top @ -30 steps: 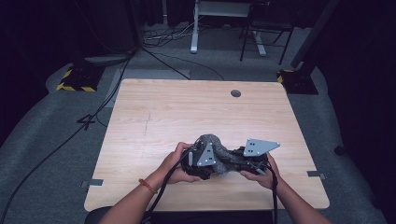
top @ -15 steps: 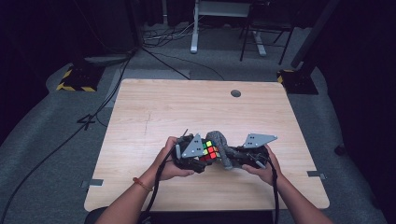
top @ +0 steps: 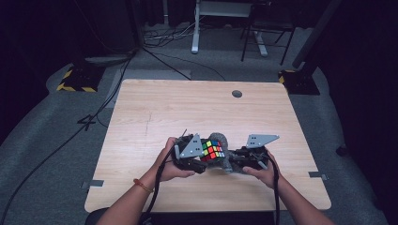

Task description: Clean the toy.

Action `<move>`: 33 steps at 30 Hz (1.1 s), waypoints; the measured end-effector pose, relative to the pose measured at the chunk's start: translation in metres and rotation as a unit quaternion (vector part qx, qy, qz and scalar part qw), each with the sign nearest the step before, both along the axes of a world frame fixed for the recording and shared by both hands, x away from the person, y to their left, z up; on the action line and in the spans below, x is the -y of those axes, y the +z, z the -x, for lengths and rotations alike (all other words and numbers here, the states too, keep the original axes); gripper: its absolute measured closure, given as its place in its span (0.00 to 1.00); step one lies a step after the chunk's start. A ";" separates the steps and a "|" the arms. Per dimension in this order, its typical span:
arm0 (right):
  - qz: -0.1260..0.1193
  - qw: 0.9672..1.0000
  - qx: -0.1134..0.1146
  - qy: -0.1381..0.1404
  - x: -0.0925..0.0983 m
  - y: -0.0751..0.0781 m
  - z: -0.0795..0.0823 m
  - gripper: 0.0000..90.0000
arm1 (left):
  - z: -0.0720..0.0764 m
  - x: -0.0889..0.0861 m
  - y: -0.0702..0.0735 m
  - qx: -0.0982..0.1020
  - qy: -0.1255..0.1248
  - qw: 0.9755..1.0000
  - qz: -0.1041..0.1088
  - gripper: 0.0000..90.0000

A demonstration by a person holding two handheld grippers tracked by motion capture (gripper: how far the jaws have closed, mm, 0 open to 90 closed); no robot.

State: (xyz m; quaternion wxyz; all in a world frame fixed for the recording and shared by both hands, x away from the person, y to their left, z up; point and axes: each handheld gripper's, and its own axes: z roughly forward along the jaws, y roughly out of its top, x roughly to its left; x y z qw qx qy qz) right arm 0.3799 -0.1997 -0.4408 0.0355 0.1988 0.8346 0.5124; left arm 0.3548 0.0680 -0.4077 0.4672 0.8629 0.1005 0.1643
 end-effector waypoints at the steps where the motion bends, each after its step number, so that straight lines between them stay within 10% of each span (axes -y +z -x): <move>1: -0.003 1.000 0.001 -0.001 0.001 0.001 0.001 0.86 | -0.001 0.000 -0.001 -0.002 0.001 1.000 -0.002 0.36; 33: 0.010 0.996 0.092 -0.016 -0.004 0.023 0.018 0.86 | -0.006 0.019 -0.019 -0.020 -0.005 0.997 -0.076 0.37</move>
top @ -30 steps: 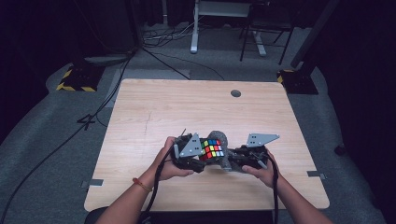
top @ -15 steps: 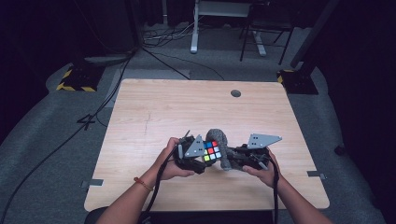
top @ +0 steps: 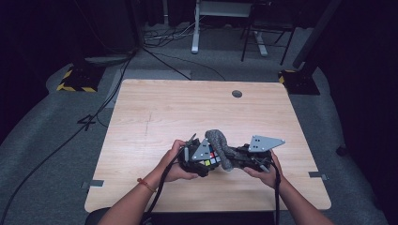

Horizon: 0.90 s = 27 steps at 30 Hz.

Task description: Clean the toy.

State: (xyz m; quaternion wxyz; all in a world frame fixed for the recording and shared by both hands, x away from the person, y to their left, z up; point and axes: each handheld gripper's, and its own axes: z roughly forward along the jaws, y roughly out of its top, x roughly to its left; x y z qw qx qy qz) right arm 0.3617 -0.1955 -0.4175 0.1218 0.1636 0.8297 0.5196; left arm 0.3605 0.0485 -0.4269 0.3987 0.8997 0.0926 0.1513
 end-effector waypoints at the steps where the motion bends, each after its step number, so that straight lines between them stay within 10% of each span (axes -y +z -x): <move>1: -0.004 1.000 -0.002 -0.001 0.000 0.000 0.000 0.86 | 0.000 -0.001 0.001 -0.002 0.000 1.000 0.007 0.37; 5: -0.010 1.000 -0.012 -0.008 0.004 -0.002 -0.005 0.86 | 0.001 -0.003 0.007 0.011 0.009 1.000 0.021 0.37; 12: 0.053 0.998 -0.041 -0.016 0.000 -0.020 -0.014 0.86 | 0.000 -0.015 0.017 0.007 0.009 0.998 0.058 0.37; 21: -0.022 0.999 -0.029 0.009 0.005 -0.002 -0.006 0.86 | -0.001 -0.010 0.009 0.000 0.002 0.999 0.033 0.37; 27: 0.020 0.999 -0.022 -0.013 0.004 -0.005 -0.008 0.85 | 0.002 -0.008 0.012 0.007 -0.002 0.999 0.050 0.37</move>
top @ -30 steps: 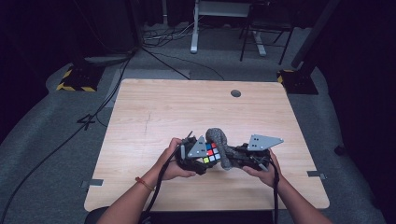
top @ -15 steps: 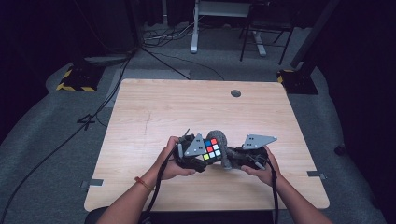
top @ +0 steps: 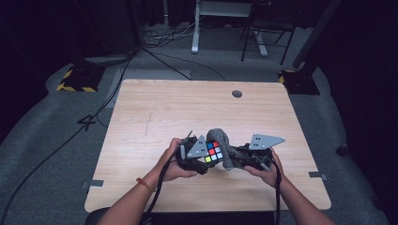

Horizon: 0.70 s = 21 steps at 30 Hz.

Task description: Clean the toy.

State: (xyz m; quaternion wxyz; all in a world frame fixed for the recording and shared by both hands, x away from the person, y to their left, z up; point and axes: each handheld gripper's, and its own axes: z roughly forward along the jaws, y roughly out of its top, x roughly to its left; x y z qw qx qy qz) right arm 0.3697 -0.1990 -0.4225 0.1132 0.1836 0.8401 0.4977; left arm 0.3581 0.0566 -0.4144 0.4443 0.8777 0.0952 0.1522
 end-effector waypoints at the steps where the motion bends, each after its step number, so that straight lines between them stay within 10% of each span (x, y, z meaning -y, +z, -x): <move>1: 0.009 1.000 -0.009 -0.004 -0.001 -0.004 -0.003 0.85 | 0.001 0.000 0.002 0.004 0.000 1.000 0.000 0.37; 21: -0.012 1.000 0.024 0.009 -0.004 0.011 0.012 0.86 | -0.002 0.007 -0.009 0.001 0.004 0.999 -0.038 0.36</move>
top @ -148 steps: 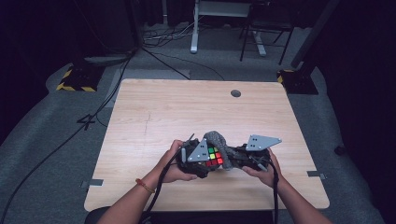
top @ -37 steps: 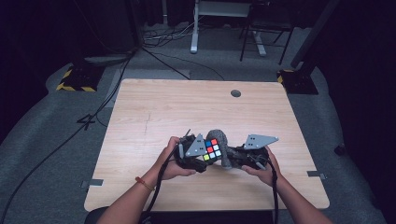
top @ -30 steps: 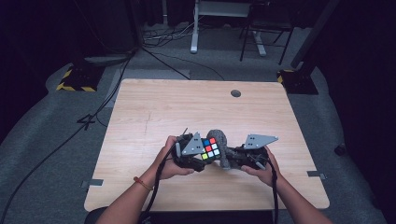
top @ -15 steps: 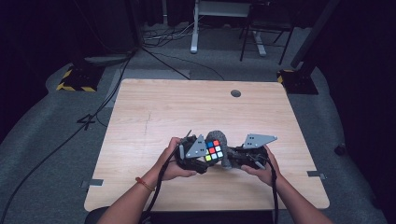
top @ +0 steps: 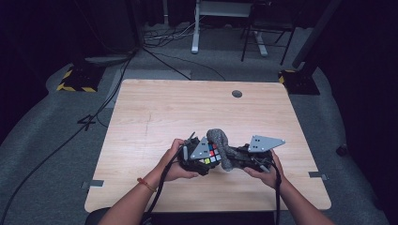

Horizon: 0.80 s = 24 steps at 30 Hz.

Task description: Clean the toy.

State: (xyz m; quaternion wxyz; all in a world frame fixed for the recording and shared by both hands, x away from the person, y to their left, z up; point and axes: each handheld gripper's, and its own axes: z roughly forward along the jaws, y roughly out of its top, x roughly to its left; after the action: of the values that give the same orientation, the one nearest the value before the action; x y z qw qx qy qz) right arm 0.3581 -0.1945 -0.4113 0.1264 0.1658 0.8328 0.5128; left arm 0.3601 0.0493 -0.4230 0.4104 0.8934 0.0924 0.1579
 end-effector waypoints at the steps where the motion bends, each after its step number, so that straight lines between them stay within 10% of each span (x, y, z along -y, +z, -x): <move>1: -0.001 1.000 0.001 0.001 -0.001 0.001 0.001 0.86 | 0.000 0.001 -0.001 0.000 0.000 1.000 -0.002 0.36; 10: 0.011 1.000 0.011 0.008 -0.007 0.002 0.006 0.86 | -0.001 0.013 -0.014 -0.005 0.001 1.000 -0.024 0.37; 24: 0.046 0.998 -0.017 -0.035 0.007 -0.012 -0.014 0.86 | 0.000 -0.010 0.008 0.009 0.008 0.999 0.037 0.37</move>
State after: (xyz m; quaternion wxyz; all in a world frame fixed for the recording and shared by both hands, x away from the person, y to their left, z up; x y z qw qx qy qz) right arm 0.3720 -0.2012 -0.4238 0.1373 0.1974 0.8516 0.4659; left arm 0.3604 0.0594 -0.4153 0.4426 0.8754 0.1017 0.1656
